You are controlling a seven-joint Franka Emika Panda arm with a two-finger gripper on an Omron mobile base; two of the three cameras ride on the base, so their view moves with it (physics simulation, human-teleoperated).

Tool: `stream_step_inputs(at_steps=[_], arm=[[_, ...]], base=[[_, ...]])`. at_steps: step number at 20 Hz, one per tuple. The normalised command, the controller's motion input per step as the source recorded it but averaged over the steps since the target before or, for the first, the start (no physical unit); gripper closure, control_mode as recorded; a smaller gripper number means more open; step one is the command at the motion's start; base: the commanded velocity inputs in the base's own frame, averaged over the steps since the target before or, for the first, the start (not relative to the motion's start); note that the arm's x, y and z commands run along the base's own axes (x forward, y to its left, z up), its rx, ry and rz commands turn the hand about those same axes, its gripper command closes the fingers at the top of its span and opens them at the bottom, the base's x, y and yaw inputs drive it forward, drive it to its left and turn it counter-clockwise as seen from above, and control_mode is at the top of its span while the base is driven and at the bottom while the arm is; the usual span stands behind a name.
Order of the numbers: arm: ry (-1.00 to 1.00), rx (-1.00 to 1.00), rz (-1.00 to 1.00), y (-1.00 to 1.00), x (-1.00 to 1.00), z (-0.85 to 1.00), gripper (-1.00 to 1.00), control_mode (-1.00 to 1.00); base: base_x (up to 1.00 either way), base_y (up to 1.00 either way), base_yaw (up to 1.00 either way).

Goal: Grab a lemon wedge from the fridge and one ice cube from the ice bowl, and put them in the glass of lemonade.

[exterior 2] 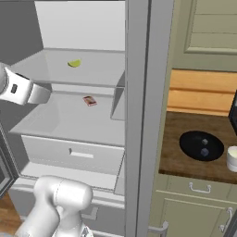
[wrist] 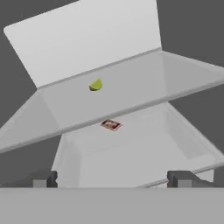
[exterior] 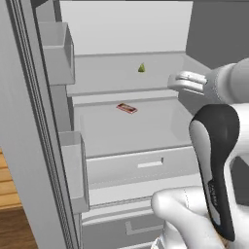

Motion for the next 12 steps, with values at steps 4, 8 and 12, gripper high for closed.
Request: stream_step_inputs(at_steps=[4, 8, 12], arm=[[0.05, -0.12, 0.0, 0.52, 1.0, 0.77, -1.0, -1.0], [0.22, -0.06, 0.02, 0.19, 1.0, 0.08, -1.0, -1.0], [0.06, 0.0, 0.02, 0.0, 0.81, -0.29, -1.0, -1.0]], base=[[0.0, 0.0, 0.0], [0.0, 0.0, 0.0], [0.0, 0.0, 0.0]])
